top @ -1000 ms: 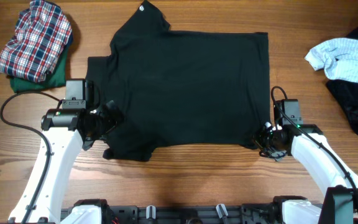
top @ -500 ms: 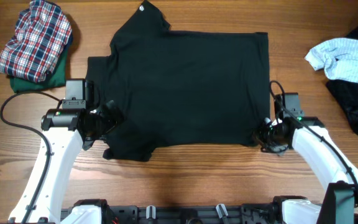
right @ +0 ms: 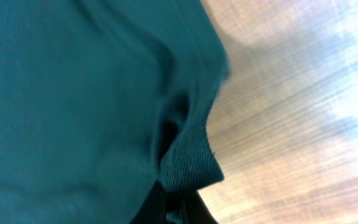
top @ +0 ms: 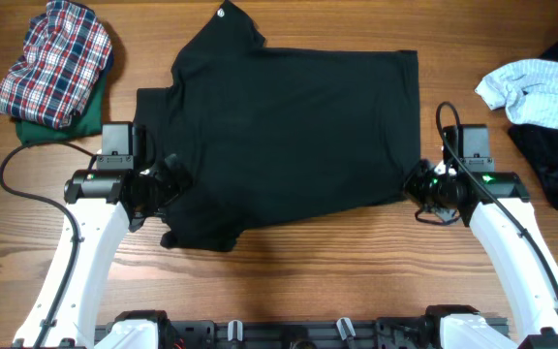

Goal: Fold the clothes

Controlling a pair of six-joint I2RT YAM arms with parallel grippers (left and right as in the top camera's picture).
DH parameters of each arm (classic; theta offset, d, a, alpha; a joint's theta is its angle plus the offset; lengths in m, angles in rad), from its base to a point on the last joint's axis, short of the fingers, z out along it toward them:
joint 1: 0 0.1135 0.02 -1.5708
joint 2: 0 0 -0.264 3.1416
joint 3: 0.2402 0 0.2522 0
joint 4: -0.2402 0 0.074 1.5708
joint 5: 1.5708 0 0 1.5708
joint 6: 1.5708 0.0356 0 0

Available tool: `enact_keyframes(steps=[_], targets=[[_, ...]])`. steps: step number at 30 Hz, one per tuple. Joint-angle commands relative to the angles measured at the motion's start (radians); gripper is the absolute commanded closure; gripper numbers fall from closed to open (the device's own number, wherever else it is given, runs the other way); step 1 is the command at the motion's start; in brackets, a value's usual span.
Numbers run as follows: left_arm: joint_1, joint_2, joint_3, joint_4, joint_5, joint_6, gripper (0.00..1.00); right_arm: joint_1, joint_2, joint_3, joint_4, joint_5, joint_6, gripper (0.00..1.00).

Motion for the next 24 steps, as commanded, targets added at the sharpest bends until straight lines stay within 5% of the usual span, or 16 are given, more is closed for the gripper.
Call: enact_keyframes(steps=[1, 15, 24], targets=[[0.002, -0.001, -0.006, 0.011, -0.014, -0.016, 0.0, 0.001, 0.013, 0.029, 0.083, 0.02, -0.037, 0.96], [0.002, -0.001, -0.006, 0.002, -0.014, -0.016, 0.0, 0.001, 0.311, 0.029, 0.365, 0.017, -0.06, 0.96], [0.002, -0.001, -0.006, -0.001, -0.014, -0.017, 0.0, 0.001, 0.334, 0.029, 0.493, 0.002, -0.082, 0.96]])
